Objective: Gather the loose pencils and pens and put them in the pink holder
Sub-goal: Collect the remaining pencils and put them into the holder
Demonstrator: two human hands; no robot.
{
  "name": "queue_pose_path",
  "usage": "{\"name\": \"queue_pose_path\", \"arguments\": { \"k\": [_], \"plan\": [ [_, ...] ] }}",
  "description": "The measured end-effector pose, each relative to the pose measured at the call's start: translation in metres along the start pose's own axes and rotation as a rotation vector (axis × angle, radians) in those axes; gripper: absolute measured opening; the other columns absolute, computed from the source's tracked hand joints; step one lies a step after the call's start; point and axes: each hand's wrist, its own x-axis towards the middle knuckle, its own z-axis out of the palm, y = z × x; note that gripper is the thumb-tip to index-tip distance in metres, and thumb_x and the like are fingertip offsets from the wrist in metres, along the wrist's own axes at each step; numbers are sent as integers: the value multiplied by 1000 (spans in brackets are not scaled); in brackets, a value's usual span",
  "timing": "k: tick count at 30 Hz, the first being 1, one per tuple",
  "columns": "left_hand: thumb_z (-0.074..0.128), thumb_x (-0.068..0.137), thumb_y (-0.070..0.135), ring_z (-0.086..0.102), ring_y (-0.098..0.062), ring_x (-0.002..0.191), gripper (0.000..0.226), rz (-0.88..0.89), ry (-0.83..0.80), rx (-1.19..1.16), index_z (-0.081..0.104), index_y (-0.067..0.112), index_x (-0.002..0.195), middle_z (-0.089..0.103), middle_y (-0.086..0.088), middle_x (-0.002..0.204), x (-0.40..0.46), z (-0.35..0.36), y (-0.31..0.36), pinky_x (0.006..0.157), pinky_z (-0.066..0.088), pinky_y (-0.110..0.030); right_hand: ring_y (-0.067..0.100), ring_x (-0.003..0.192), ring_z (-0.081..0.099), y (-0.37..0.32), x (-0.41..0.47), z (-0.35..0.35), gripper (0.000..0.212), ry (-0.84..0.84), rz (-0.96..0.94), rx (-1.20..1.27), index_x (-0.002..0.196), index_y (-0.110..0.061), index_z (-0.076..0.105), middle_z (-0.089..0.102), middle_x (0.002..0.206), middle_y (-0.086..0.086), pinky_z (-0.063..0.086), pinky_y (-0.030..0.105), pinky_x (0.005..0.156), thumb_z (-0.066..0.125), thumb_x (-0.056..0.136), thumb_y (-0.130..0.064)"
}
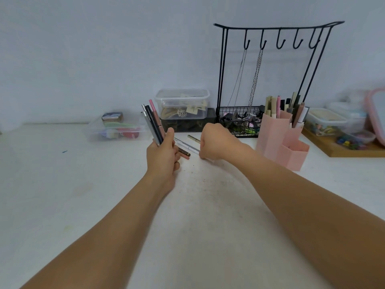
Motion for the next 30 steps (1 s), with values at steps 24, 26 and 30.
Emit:
{"name": "queue_pose_path", "arguments": {
  "k": [24, 26, 30],
  "plan": [
    [56, 90, 69, 37, -7, 45, 54, -4, -149, 41, 64, 16, 84, 50, 2, 59, -4, -1, 3, 36, 26, -20, 23, 68, 66, -21, -15, -21, 19, -171, -83, 901, 88, 5, 75, 73, 75, 15, 52, 21, 52, 75, 87, -13],
    [58, 93, 62, 36, -7, 42, 49, 3, -152, 46, 58, 17, 74, 49, 3, 53, -4, -1, 3, 36, 25, -20, 29, 68, 62, -25, -17, -15, 15, -184, -93, 894, 84, 7, 73, 72, 73, 18, 49, 21, 48, 71, 86, -7],
    [56, 101, 39, 38, -10, 44, 34, -2, -187, 12, 62, 14, 78, 55, -2, 52, -5, -2, 2, 37, 22, -20, 27, 59, 57, -28, -20, -12, 14, -153, -122, 885, 81, 17, 67, 67, 67, 22, 42, 21, 43, 68, 82, 3]
  ]
}}
